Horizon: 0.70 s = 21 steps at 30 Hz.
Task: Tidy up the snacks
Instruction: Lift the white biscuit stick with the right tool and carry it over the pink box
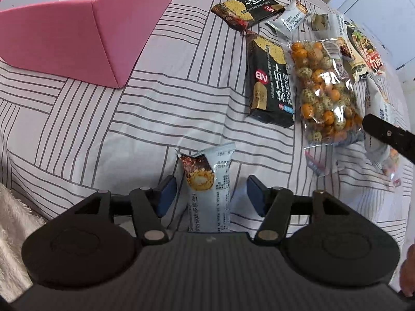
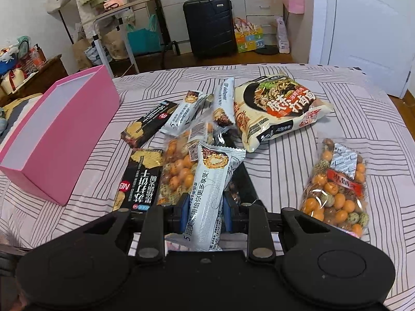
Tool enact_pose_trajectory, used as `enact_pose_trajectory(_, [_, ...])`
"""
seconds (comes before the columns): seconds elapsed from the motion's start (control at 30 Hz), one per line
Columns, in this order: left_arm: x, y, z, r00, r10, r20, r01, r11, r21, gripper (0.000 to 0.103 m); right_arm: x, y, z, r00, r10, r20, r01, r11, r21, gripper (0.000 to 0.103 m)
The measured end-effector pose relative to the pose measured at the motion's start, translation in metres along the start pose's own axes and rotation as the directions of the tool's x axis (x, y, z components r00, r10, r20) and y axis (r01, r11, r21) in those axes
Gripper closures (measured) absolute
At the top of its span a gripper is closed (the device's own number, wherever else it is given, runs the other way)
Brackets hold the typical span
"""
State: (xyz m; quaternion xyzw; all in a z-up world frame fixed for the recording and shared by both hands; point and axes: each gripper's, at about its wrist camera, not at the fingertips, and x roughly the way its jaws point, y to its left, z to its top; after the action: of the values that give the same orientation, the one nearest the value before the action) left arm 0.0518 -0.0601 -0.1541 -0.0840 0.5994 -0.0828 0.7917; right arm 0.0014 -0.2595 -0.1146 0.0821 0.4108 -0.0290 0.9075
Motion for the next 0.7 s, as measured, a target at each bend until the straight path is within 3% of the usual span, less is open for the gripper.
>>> enact_pose_trajectory(0.07, [0.004, -0.003, -0.004, 1.000, 0.018, 0.001, -0.018, 0.999, 0.027, 0.077, -0.001, 0.001, -0.003, 1.000, 0.008, -0.004, -0.008, 1.000, 0.004, 0.073])
enact_pose_trajectory(0.43, [-0.008, -0.006, 0.003, 1.000, 0.004, -0.001, -0.004, 0.999, 0.040, 0.081, -0.007, 0.015, -0.016, 0.995, 0.054, -0.082, -0.055, 0.998, -0.010, 0.073])
enact_pose_trajectory(0.7, [-0.025, 0.001, 0.009, 1.000, -0.022, -0.021, 0.023, 0.999, 0.038, 0.081, -0.014, 0.040, -0.024, 0.977, 0.114, -0.178, -0.121, 0.992, -0.032, 0.073])
